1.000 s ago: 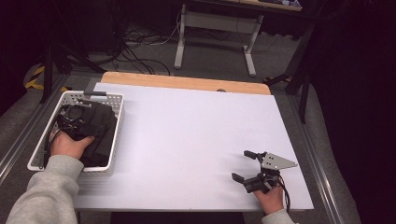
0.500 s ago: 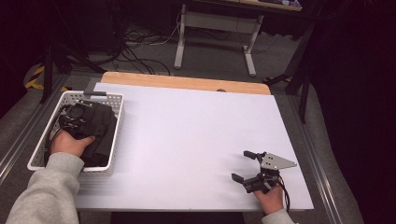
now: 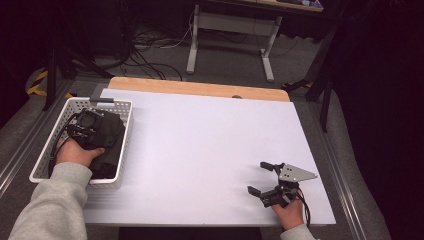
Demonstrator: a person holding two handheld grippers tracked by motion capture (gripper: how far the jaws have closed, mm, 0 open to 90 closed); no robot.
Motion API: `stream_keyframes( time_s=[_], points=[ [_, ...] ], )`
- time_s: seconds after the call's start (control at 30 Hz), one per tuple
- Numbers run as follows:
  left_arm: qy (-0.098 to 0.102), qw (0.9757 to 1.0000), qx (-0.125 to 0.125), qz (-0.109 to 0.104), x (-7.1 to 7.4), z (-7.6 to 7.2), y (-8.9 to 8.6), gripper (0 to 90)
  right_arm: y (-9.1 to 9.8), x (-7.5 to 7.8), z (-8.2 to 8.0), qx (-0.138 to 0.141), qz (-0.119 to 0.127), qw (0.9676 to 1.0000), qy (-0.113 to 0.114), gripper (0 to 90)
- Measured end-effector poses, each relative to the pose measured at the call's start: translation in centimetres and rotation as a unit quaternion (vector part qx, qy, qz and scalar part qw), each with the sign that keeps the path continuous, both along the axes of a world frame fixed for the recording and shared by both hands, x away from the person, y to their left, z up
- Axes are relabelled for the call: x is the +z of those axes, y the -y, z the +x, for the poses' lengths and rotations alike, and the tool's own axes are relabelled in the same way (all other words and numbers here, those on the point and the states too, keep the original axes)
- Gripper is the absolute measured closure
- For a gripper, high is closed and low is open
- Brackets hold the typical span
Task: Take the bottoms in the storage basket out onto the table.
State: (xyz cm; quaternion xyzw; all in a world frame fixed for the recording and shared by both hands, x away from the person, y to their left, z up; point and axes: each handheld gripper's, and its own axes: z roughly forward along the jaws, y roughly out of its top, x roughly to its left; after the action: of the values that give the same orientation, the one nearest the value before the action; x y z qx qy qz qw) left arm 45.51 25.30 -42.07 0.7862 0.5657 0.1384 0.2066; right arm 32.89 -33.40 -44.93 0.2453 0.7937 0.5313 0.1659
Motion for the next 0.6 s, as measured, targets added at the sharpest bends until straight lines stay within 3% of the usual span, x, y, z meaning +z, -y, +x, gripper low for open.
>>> stream_keyframes(
  time_s=[0.17, 0.37, 0.6],
  points=[
    [-0.006, 0.9997, -0.014, 0.021, 0.12, -0.06, 0.32, 15.3, 0.05, 0.04, -0.04, -0.002, 0.0, 1.0, 0.003, 0.2],
    [0.0, 0.9992, -0.031, 0.023, 0.58, -0.56, 0.3, 48.0, 0.02, 0.06, -0.07, -0.002, -0.001, 1.0, 0.005, 0.2],
    [0.004, 0.9987, -0.044, 0.025, 0.77, -0.77, 0.34, 58.3, 0.06, 0.07, -0.07, -0.004, -0.001, 1.0, 0.004, 0.2]
  ],
)
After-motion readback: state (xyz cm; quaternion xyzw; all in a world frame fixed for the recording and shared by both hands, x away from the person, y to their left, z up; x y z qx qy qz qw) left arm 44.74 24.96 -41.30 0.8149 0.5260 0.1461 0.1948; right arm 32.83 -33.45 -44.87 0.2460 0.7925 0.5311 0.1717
